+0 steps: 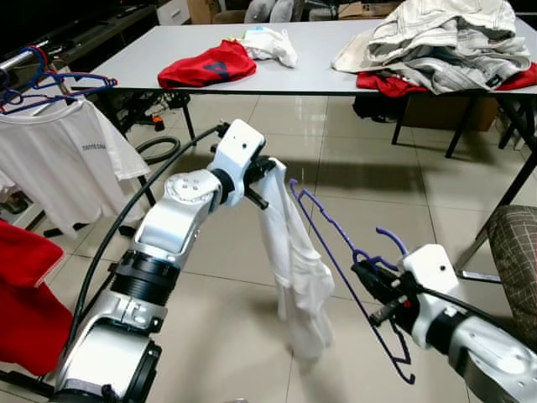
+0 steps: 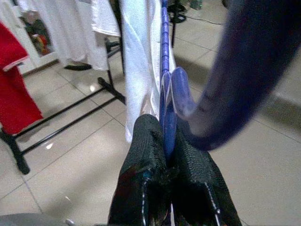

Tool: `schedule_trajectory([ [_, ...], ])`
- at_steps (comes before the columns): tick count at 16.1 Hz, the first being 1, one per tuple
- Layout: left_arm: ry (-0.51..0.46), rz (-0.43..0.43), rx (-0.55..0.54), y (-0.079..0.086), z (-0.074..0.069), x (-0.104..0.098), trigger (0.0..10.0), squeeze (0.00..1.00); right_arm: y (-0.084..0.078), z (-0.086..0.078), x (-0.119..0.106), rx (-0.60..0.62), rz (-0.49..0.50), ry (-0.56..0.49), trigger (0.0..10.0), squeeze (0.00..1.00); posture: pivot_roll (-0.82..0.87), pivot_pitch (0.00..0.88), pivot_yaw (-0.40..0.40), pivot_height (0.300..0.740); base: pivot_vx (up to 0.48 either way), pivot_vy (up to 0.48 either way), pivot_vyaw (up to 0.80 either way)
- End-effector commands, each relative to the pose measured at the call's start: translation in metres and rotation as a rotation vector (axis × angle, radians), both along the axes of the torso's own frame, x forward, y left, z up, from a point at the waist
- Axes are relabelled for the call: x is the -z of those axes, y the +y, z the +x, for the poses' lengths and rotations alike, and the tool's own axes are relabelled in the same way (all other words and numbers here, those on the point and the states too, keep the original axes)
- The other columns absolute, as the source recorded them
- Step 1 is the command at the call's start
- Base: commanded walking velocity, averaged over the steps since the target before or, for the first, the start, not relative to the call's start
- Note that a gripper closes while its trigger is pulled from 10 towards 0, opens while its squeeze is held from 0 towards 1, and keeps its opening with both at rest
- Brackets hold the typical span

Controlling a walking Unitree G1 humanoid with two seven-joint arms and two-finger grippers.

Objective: Hang hanger

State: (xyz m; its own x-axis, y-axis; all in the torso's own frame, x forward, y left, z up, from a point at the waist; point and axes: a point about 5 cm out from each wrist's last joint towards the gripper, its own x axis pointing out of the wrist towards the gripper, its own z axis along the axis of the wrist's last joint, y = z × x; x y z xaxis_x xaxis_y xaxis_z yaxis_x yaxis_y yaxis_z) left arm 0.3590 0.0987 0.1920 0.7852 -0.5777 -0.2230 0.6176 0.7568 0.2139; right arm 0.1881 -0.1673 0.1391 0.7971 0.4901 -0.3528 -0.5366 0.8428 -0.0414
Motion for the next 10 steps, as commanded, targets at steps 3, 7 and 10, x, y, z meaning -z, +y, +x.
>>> schedule_trajectory([
  [3, -0.027, 0.001, -0.016, 0.001, 0.004, -0.01, 10.0, 0.0, 0.007, -0.006, -0.007, -0.082, 0.036, -0.006, 10.0, 0.0, -0.02, 0.023, 0.119, 0.74, 0.0, 0.0, 0.0],
  [7, -0.028, -0.014, 0.016, -0.002, -0.002, -0.011, 10.0, 0.0, 0.006, 0.006, 0.0, -0.026, 0.015, 0.003, 10.0, 0.0, -0.01, 0.019, 0.1, 0.74, 0.0, 0.0, 0.0],
  [10, -0.023, -0.013, -0.016, 0.007, -0.006, -0.009, 10.0, 0.0, -0.002, 0.015, -0.002, 0.02, 0.009, -0.003, 10.0, 0.0, 0.0, 0.013, 0.061, 0.74, 0.0, 0.0, 0.0],
])
